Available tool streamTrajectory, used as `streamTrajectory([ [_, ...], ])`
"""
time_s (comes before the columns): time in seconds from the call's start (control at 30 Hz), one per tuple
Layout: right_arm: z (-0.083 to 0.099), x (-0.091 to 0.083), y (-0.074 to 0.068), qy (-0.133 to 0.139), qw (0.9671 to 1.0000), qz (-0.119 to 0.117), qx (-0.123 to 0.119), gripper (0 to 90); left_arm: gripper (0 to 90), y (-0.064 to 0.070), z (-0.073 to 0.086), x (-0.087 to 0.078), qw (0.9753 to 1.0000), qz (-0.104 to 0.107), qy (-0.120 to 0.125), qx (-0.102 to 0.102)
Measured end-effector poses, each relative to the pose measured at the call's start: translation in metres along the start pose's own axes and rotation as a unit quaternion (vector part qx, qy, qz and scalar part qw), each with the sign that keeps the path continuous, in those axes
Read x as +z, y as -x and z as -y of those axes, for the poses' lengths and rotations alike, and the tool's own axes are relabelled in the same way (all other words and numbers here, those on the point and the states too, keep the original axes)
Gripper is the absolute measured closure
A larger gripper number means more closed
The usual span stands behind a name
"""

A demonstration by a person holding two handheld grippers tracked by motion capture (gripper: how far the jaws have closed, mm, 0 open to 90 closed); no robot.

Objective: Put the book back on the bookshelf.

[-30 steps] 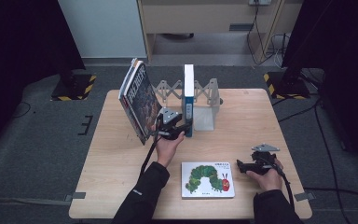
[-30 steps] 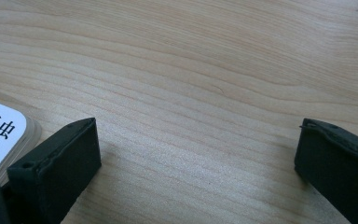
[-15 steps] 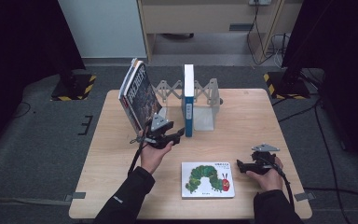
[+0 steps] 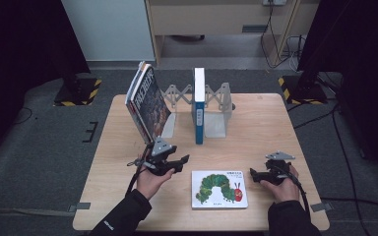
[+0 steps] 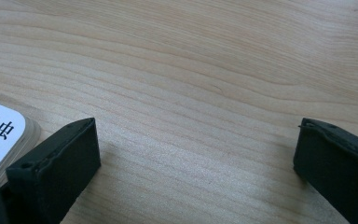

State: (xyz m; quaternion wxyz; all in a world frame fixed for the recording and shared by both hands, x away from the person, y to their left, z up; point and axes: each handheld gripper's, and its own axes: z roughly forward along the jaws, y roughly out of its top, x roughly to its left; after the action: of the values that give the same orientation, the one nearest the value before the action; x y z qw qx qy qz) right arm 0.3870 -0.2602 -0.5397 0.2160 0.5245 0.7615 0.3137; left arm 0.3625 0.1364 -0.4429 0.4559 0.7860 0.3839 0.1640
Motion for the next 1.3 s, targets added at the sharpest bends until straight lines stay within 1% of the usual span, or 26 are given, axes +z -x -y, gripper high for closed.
streamTrajectory([
  [0.07, 0.000, 0.000, -0.001, 0.000, 1.0000, 0.002, 0.002, 0.7, 37.0, 0.002, 0.007, 0.001, 0.9999, 0.005, -0.011, -0.002],
  [0.17, 0.000, 0.000, -0.001, 0.001, 1.0000, 0.004, 0.004, 0.6, 36.3, 0.003, 0.018, 0.005, 0.9995, 0.015, -0.023, -0.014],
  [0.27, 0.000, 0.000, -0.001, 0.001, 1.0000, 0.003, 0.004, 0.9, 34.8, 0.004, 0.029, 0.011, 0.9991, 0.017, -0.035, -0.017],
  [0.3, 0.001, 0.000, -0.001, 0.001, 1.0000, 0.005, 0.002, 1.3, 34.4, 0.005, 0.033, 0.012, 0.9988, 0.020, -0.040, -0.022],
  [0.33, 0.001, -0.001, -0.002, 0.002, 1.0000, 0.005, 0.004, 1.8, 33.5, 0.005, 0.035, 0.013, 0.9987, 0.020, -0.041, -0.022],
  [0.4, 0.001, -0.001, -0.002, 0.004, 1.0000, 0.005, 0.004, 3.3, 32.1, 0.007, 0.038, 0.014, 0.9981, 0.023, -0.052, -0.023],
  [0.47, 0.001, -0.003, -0.003, 0.006, 1.0000, 0.003, 0.006, 7.4, 31.7, 0.009, 0.040, 0.014, 0.9985, 0.021, -0.047, -0.021],
  [0.53, 0.000, -0.006, -0.004, 0.001, 1.0000, -0.005, 0.000, 15.3, 31.4, 0.012, 0.042, 0.017, 0.9982, 0.021, -0.055, -0.013],
  [0.57, -0.001, -0.007, -0.004, -0.002, 0.9999, -0.010, -0.006, 17.2, 31.4, 0.013, 0.044, 0.019, 0.9982, 0.019, -0.057, -0.004],
  [0.63, -0.002, -0.009, -0.005, -0.003, 0.9999, -0.015, 0.000, 19.2, 31.4, 0.015, 0.046, 0.023, 0.9976, 0.021, -0.066, 0.003],
  [0.73, -0.003, -0.014, -0.006, 0.006, 0.9997, -0.022, 0.005, 21.0, 30.2, 0.016, 0.048, 0.028, 0.9969, 0.029, -0.073, 0.002],
  [0.77, -0.003, -0.015, -0.006, 0.007, 0.9996, -0.025, 0.007, 21.3, 30.2, 0.017, 0.050, 0.030, 0.9966, 0.031, -0.076, 0.005],
  [0.8, -0.003, -0.018, -0.008, 0.011, 0.9993, -0.031, 0.016, 22.0, 30.1, 0.017, 0.052, 0.032, 0.9962, 0.032, -0.081, 0.010],
  [0.83, -0.002, -0.021, -0.009, 0.018, 0.9990, -0.039, 0.014, 22.8, 29.8, 0.018, 0.053, 0.034, 0.9957, 0.033, -0.086, 0.014],
  [0.87, -0.002, -0.024, -0.011, 0.022, 0.9987, -0.044, 0.016, 23.5, 29.3, 0.019, 0.053, 0.035, 0.9954, 0.036, -0.088, 0.015],
  [0.97, -0.002, -0.031, -0.018, 0.036, 0.9976, -0.058, 0.011, 24.1, 27.5, 0.022, 0.055, 0.038, 0.9947, 0.045, -0.091, 0.017],
  [1.07, -0.003, -0.034, -0.027, 0.040, 0.9966, -0.071, 0.008, 24.4, 26.7, 0.023, 0.058, 0.042, 0.9940, 0.054, -0.095, 0.006],
  [1.1, -0.004, -0.034, -0.030, 0.040, 0.9961, -0.077, 0.011, 24.7, 26.4, 0.023, 0.059, 0.043, 0.9937, 0.055, -0.098, 0.007],
  [1.23, -0.004, -0.038, -0.036, 0.047, 0.9947, -0.091, 0.009, 26.1, 25.8, 0.023, 0.061, 0.046, 0.9931, 0.056, -0.102, 0.009],
  [1.3, -0.002, -0.040, -0.039, 0.049, 0.9935, -0.102, 0.015, 28.1, 25.8, 0.022, 0.063, 0.048, 0.9929, 0.054, -0.106, 0.011],
])
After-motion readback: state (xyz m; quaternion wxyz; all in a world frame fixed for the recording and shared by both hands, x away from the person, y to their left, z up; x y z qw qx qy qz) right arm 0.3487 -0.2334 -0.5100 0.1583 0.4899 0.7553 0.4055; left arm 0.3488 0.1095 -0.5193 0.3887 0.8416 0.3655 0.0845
